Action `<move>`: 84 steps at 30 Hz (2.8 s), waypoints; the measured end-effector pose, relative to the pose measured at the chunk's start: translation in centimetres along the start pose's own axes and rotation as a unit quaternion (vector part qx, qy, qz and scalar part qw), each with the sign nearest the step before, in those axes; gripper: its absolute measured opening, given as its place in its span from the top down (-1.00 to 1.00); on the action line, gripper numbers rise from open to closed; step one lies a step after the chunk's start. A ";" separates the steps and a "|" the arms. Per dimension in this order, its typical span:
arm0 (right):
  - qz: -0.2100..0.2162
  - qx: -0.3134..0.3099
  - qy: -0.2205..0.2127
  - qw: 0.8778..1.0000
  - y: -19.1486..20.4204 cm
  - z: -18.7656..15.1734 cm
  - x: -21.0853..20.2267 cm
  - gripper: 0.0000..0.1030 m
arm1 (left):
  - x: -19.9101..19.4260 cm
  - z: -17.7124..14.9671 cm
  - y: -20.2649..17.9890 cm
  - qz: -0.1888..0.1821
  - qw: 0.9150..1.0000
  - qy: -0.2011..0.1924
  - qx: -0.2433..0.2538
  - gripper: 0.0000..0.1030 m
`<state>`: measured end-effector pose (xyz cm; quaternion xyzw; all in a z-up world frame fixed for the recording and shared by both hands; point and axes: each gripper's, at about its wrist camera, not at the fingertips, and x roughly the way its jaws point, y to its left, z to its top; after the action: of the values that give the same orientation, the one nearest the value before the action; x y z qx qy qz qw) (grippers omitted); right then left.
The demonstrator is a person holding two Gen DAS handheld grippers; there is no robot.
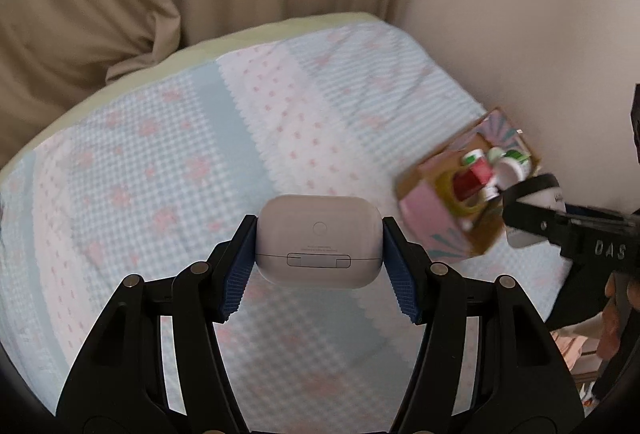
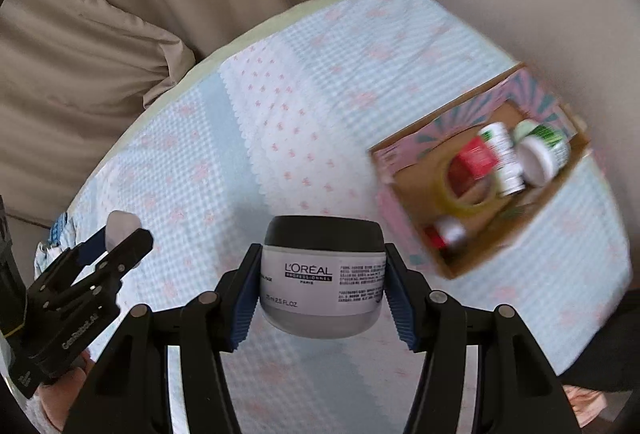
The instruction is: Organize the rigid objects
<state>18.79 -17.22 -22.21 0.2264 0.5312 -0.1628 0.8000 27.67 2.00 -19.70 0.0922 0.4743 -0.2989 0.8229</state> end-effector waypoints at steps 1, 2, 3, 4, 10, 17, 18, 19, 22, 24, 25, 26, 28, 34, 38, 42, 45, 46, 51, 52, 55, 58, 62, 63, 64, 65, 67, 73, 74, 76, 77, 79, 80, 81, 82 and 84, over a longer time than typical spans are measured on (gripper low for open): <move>-0.001 -0.003 -0.004 1.000 -0.9 0.2 -1.2 -0.03 | -0.9 0.0 -1.1 0.000 1.000 -0.004 0.001 -0.12; -0.001 -0.004 -0.006 1.000 -1.4 0.3 -1.7 -0.03 | -1.3 0.1 -1.8 -0.002 1.000 -0.006 0.001 -0.12; -0.001 -0.005 -0.009 1.000 -2.1 0.5 -2.5 -0.03 | -1.8 0.2 -2.8 -0.002 1.000 -0.008 0.001 -0.12; -0.001 -0.008 -0.014 1.000 -3.1 0.8 -3.4 -0.03 | -2.1 0.3 -3.7 0.000 1.000 -0.010 0.001 -0.12; 0.007 -0.024 -0.026 0.999 -8.5 3.2 -6.7 -0.03 | -3.0 0.9 -9.3 0.010 1.000 -0.020 -0.005 -0.12; 0.026 -0.053 -0.018 0.998 -15.2 7.5 -6.8 -0.03 | 0.2 1.7 -16.8 0.018 0.999 -0.005 -0.050 -0.12; 0.027 -0.059 -0.014 0.998 -16.0 8.2 -6.6 -0.03 | 0.9 1.7 -17.6 0.018 0.998 -0.002 -0.053 -0.12; 0.027 -0.067 -0.010 0.997 -17.0 8.9 -6.2 -0.03 | 2.0 1.8 -19.0 0.019 0.998 0.004 -0.058 -0.12; 0.025 -0.085 0.007 0.996 -19.3 10.5 -4.7 -0.03 | 4.6 2.1 -21.6 0.014 0.997 0.019 -0.073 -0.12; 0.025 -0.094 0.019 0.995 -20.8 11.6 -3.5 -0.03 | 6.2 2.4 -23.4 0.014 0.997 0.029 -0.073 -0.12; 0.026 -0.097 0.022 0.995 -21.4 12.1 -3.0 -0.03 | 7.0 2.6 -24.1 0.015 0.997 0.035 -0.072 -0.12; 0.027 -0.098 0.027 0.994 -22.2 12.7 -2.4 -0.03 | 7.9 2.7 -24.5 0.014 0.997 0.040 -0.070 -0.12; 0.029 -0.098 0.036 0.994 -23.3 13.6 -1.3 -0.03 | 9.7 3.0 -25.9 0.012 0.996 0.052 -0.066 -0.12; 0.032 -0.096 0.062 0.993 -25.9 16.1 3.0 -0.03 | 15.0 2.8 -28.0 0.011 0.995 0.085 -0.048 -0.12; 0.031 -0.096 0.075 0.992 -26.8 17.3 6.1 -0.03 | 17.8 2.0 -29.0 0.009 0.995 0.098 -0.025 -0.12; 0.033 -0.095 0.085 0.991 -27.5 18.0 9.0 -0.03 | 20.4 1.3 -29.8 0.009 0.994 0.110 -0.001 -0.12; 0.036 -0.092 0.094 0.991 -27.9 17.9 10.4 -0.03 | 21.9 1.0 -30.2 0.004 0.993 0.118 0.004 -0.12; 0.038 -0.091 0.097 0.990 -28.0 17.8 11.0 -0.03 | 22.4 0.9 -30.3 0.003 0.993 0.121 0.009 -0.12; 0.045 -0.090 0.098 0.990 -28.1 17.8 12.6 -0.04 | 23.6 0.9 -30.2 0.005 0.991 0.133 0.011 -0.20; 0.046 -0.088 0.095 0.990 -28.1 17.8 12.7 -0.04 | 23.6 0.8 -30.0 0.005 0.991 0.137 0.003 -0.63; 0.047 -0.083 0.101 0.990 -28.1 18.1 13.2 -0.51 | 23.2 0.6 -29.6 0.010 0.991 0.135 -0.009 -1.00; 0.040 -0.088 0.088 0.991 -28.0 18.2 12.9 -1.00 | 22.5 0.3 -28.7 0.018 0.990 0.137 -0.023 -1.00; 0.026 -0.097 0.077 0.992 -27.9 18.3 12.4 -0.99 | 21.5 0.2 -27.6 0.026 0.990 0.134 -0.039 -1.00; 0.027 -0.097 0.076 0.992 -27.9 18.2 12.2 -0.99 | 21.4 0.3 -27.4 0.027 0.990 0.133 -0.043 -1.00; 0.029 -0.095 0.073 0.992 -28.0 18.2 12.1 -0.99 | 21.2 0.4 -27.2 0.028 0.990 0.131 -0.046 -1.00; 0.030 -0.095 0.071 0.992 -28.0 18.1 12.1 -0.99 | 21.0 0.5 -26.9 0.030 0.990 0.128 -0.049 -1.00; 0.031 -0.094 0.074 0.992 -28.1 17.8 11.9 -0.99 | 20.6 0.7 -26.7 0.034 0.990 0.125 -0.052 -0.99; 0.040 -0.096 0.073 0.992 -28.2 17.2 10.6 -0.99 | 19.4 1.4 -26.2 0.035 0.991 0.116 -0.064 -1.00; 0.040 -0.098 0.071 0.992 -28.2 17.1 10.2 -0.99 | 19.1 1.4 -26.1 0.034 0.991 0.111 -0.066 -1.00; 0.039 -0.102 0.068 0.992 -28.2 16.9 9.5 -0.99 | 18.2 1.4 -26.2 0.035 0.992 0.105 -0.067 -1.00; 0.039 -0.103 0.066 0.992 -28.1 16.8 9.1 -0.99 | 17.9 1.5 -26.2 0.035 0.992 0.101 -0.068 -1.00; 0.037 -0.107 0.061 0.992 -27.8 16.6 8.3 -0.99 | 16.7 1.5 -26.1 0.033 0.993 0.091 -0.071 -1.00; 0.036 -0.109 0.058 0.992 -27.7 16.6 8.0 -0.99 | 16.1 1.5 -26.0 0.032 0.993 0.087 -0.073 -1.00; 0.035 -0.111 0.055 0.992 -27.6 16.5 7.4 -0.99 | 15.7 1.5 -25.9 0.032 0.993 0.085 -0.074 -0.99; 0.033 -0.113 0.050 0.992 -27.3 16.3 6.6 -0.99 | 14.6 1.5 -25.7 0.030 0.994 0.078 -0.076 -0.99; 0.031 -0.117 0.041 0.992 -26.7 16.0 5.2 -0.99 | 13.0 1.5 -25.3 0.027 0.994 0.068 -0.078 -1.00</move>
<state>19.82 -48.40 -26.72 0.1541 0.5713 -0.0649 0.8036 18.87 -24.26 -26.41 0.0605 0.5484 -0.2313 0.8013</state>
